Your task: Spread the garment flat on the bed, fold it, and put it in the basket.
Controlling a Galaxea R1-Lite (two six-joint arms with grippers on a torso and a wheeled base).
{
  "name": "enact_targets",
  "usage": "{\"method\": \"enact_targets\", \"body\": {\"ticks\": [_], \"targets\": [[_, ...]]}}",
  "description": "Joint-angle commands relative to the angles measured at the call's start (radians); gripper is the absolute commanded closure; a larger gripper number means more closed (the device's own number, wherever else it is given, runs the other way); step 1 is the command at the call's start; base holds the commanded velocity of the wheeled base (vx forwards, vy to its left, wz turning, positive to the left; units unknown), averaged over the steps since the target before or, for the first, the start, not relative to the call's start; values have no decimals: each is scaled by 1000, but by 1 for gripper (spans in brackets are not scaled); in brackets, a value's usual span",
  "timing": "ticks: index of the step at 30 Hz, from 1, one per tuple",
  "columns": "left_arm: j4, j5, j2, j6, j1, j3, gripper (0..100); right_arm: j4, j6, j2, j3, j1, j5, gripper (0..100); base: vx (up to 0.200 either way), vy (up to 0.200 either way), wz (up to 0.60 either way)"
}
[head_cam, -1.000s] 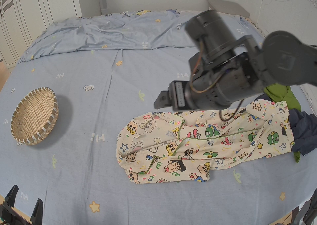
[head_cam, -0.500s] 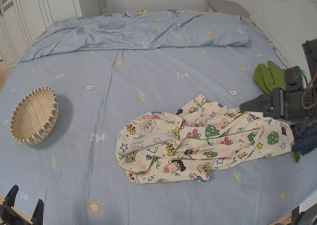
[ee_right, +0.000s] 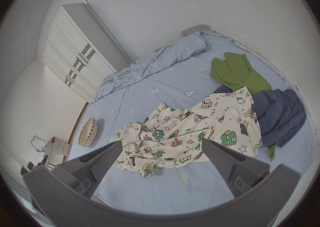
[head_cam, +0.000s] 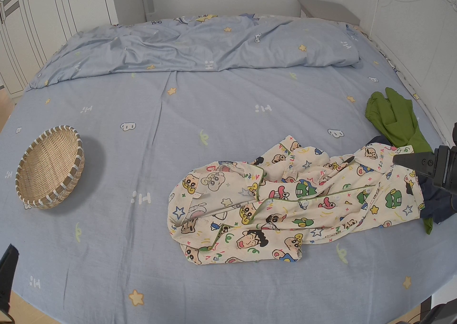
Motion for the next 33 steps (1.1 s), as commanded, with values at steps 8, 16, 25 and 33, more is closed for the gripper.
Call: {"method": "enact_targets", "body": {"ticks": [8, 16, 25, 33], "targets": [[36, -320, 1434, 7, -272, -311, 0, -277, -145, 148, 116, -99, 92, 0, 0, 0, 0], [5, -318, 1646, 98, -301, -495, 0, -378, -145, 231, 136, -107, 92, 0, 0, 0, 0], [255, -315, 1703, 119, -330, -739, 0, -384, -145, 224, 136, -104, 86, 0, 0, 0, 0], [274, -302, 1760, 162, -344, -756, 0, -385, -143, 230, 143, -102, 85, 0, 0, 0, 0]]}}
